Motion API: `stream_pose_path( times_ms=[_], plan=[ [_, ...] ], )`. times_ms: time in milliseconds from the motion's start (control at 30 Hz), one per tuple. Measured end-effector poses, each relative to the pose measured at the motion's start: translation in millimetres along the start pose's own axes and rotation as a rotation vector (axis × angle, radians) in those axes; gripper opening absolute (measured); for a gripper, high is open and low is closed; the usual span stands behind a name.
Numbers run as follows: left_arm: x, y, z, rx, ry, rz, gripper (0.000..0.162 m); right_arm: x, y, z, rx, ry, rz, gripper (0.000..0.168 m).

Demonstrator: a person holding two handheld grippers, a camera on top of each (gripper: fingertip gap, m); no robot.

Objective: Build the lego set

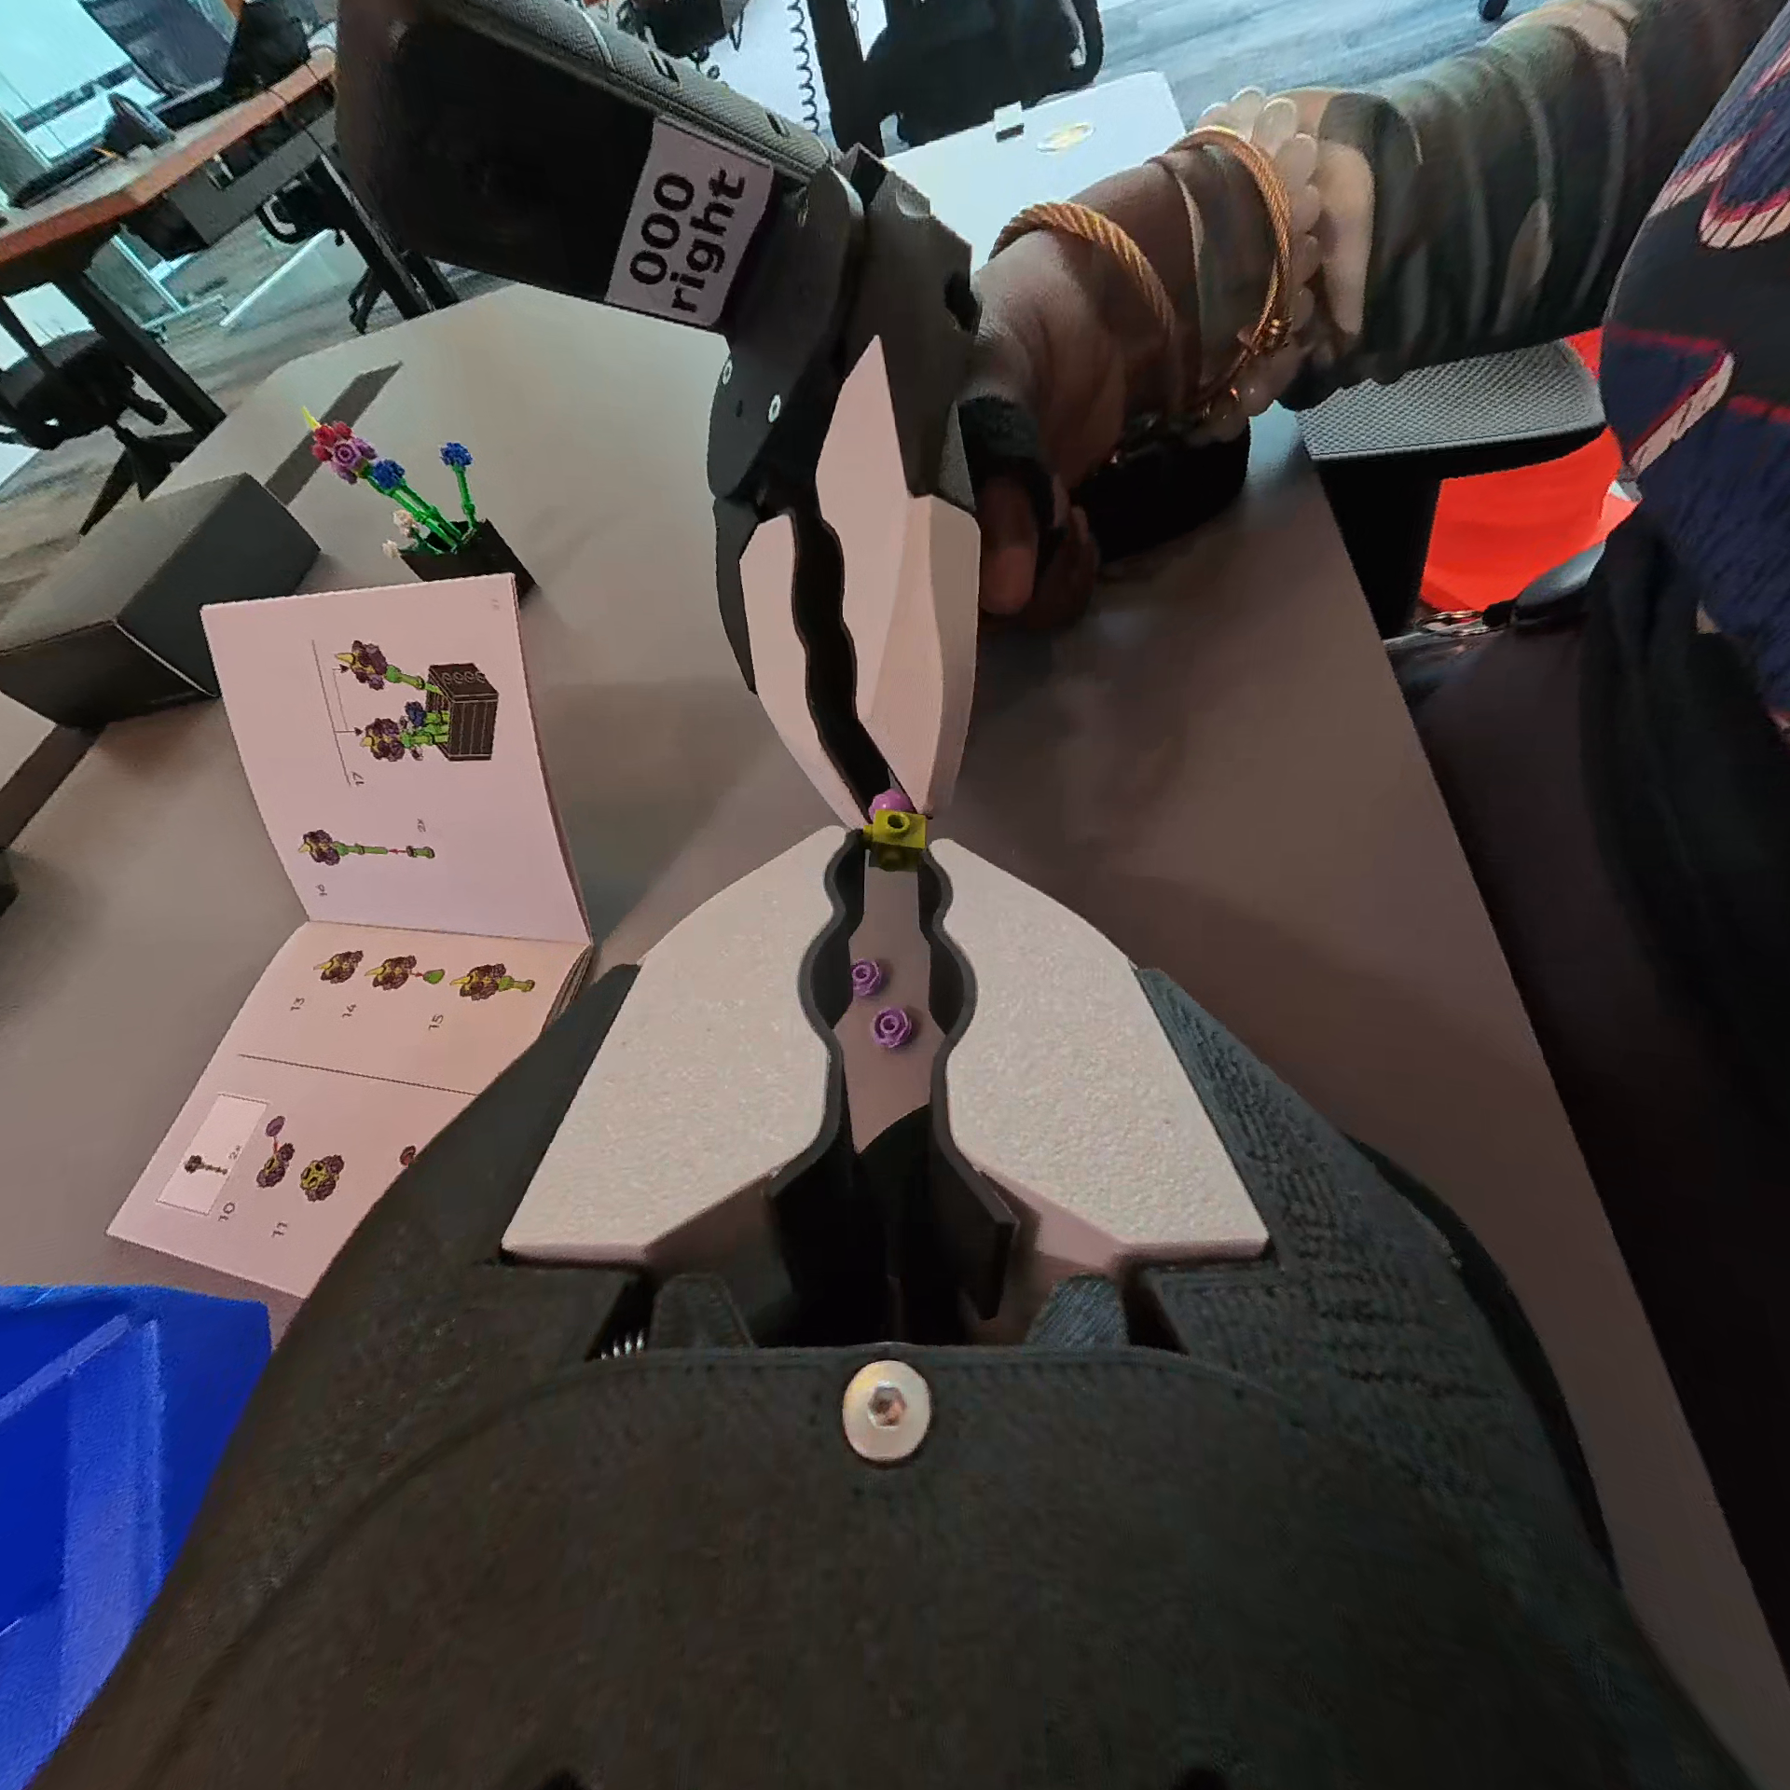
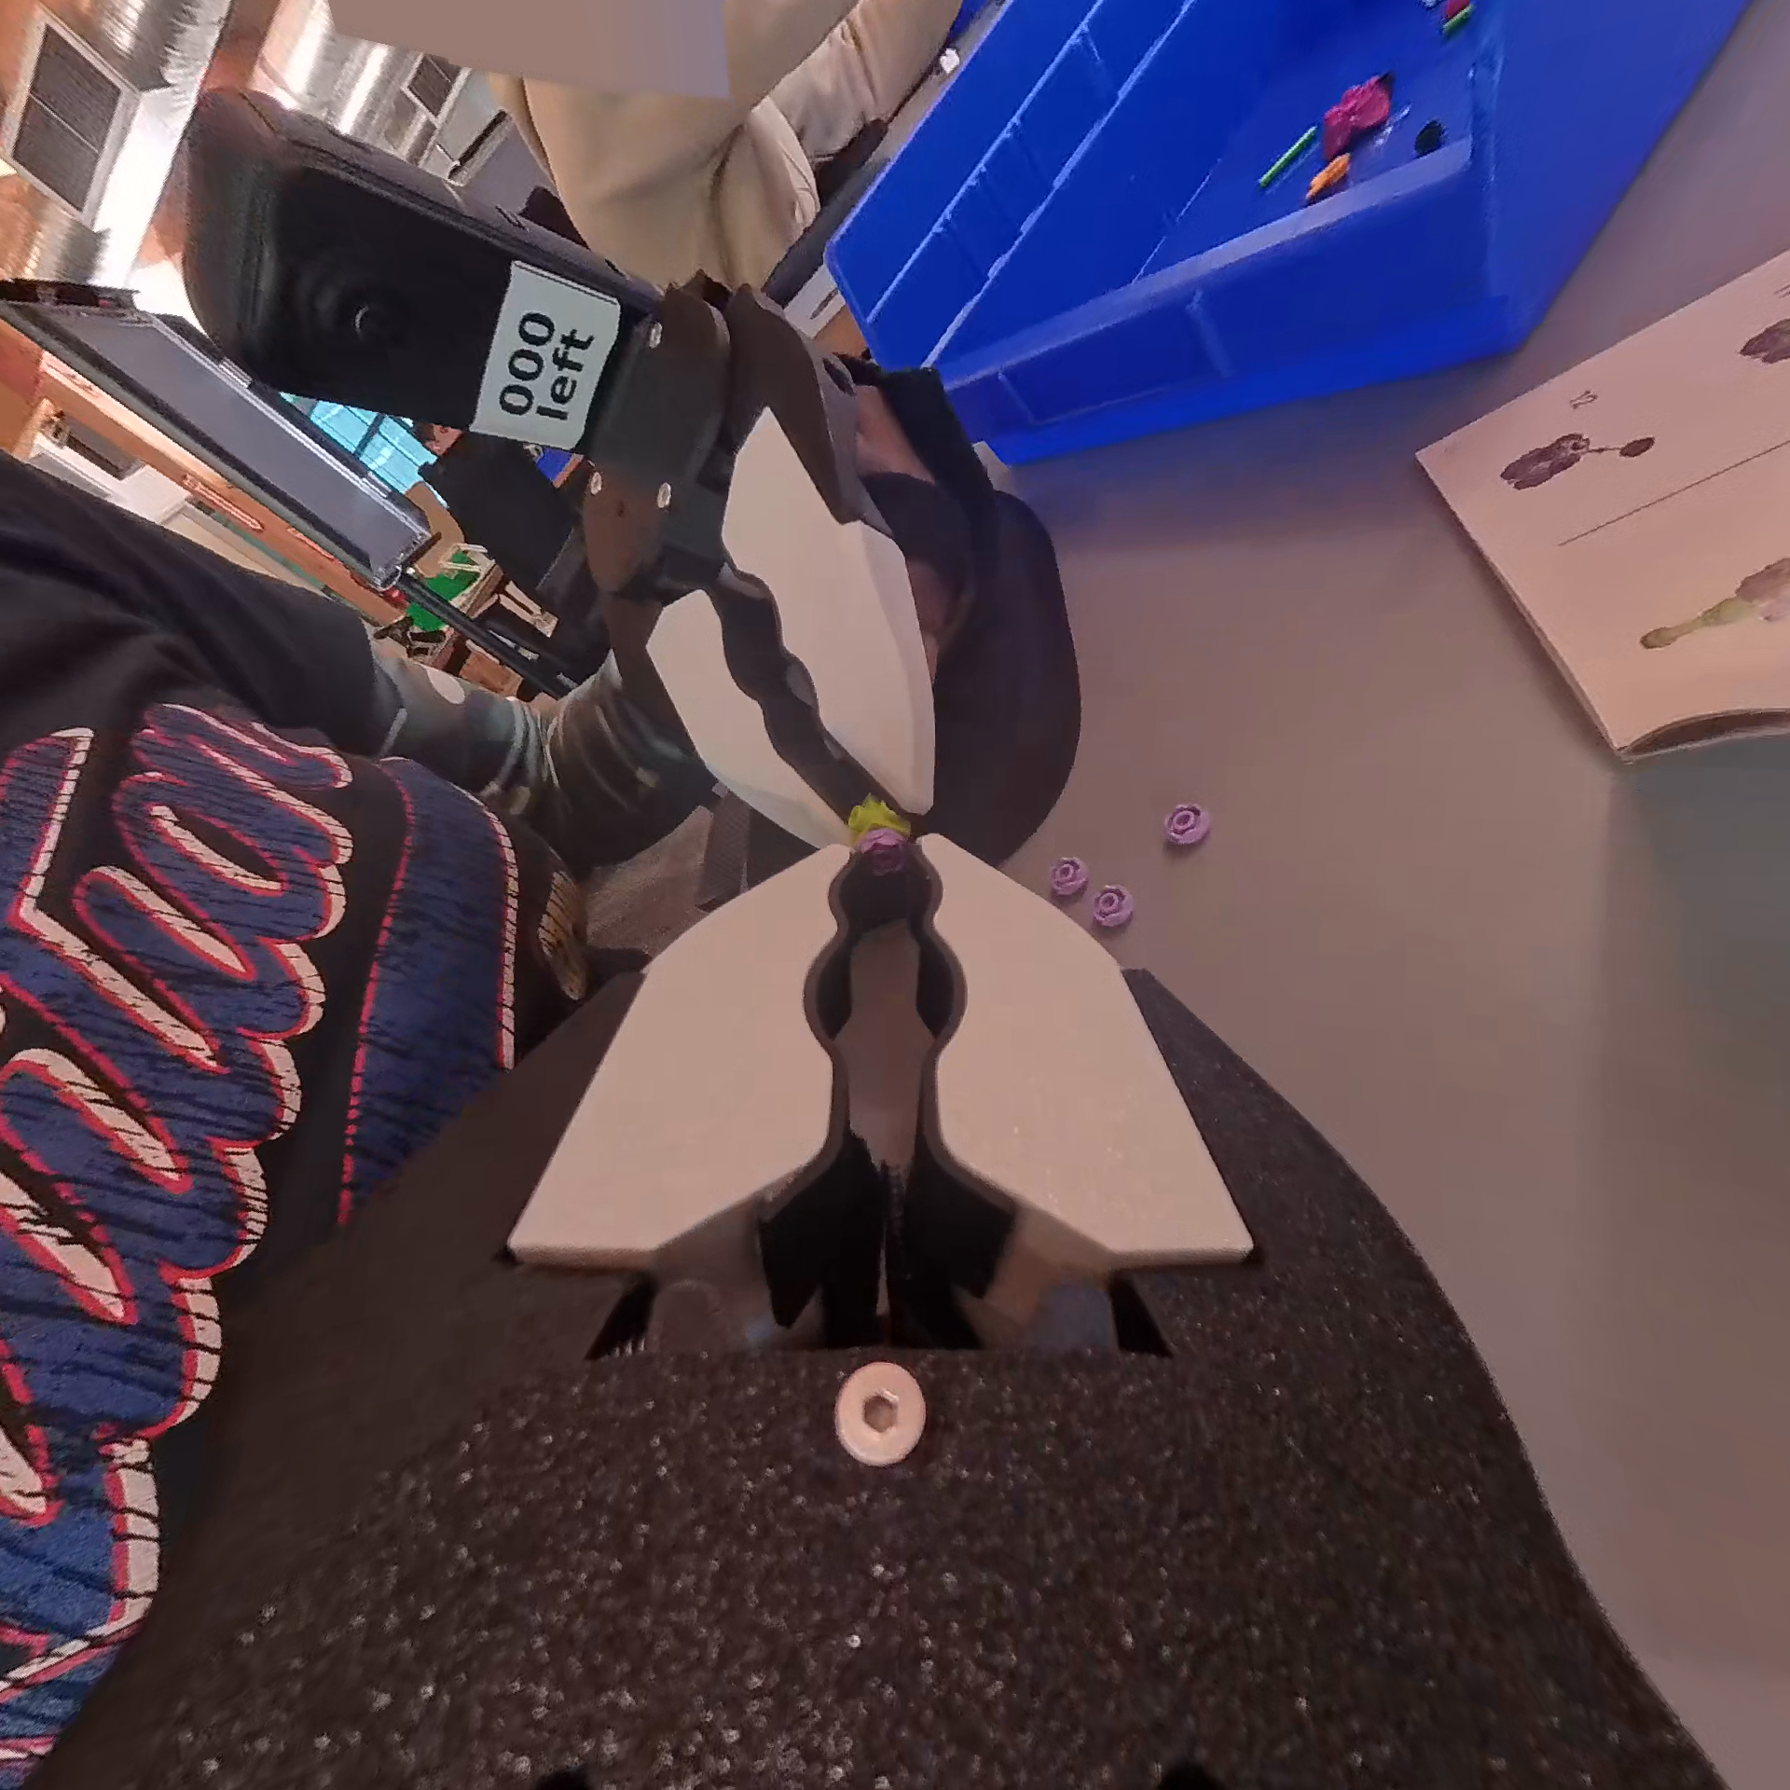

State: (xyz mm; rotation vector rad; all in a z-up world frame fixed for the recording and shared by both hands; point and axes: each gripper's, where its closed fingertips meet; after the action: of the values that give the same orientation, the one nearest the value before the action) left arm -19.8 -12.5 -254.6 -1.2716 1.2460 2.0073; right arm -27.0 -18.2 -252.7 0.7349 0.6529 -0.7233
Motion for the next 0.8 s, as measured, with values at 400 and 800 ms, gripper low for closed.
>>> stream_pose_path(
  times_ms=[400,800],
  plan=[
    [-73,39,16,-0.156,-0.075,-0.528,0.026,-59,22,45,-0.485,-0.255,-0.364,0.009],
    [-63,35,13,-0.129,-0.020,-0.500,0.013,-57,23,42,-0.425,-0.205,-0.339,0.008]
  ],
)
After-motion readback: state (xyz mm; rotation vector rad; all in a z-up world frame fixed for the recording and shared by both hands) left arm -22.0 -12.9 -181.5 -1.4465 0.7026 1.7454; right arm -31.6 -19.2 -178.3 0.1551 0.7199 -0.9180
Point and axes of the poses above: each gripper's, where its closed fingertips meet, y back along the fingers, x out of its underside, z = x × y across the jaws, and after that the axes turned 12 degrees about x, right-handed
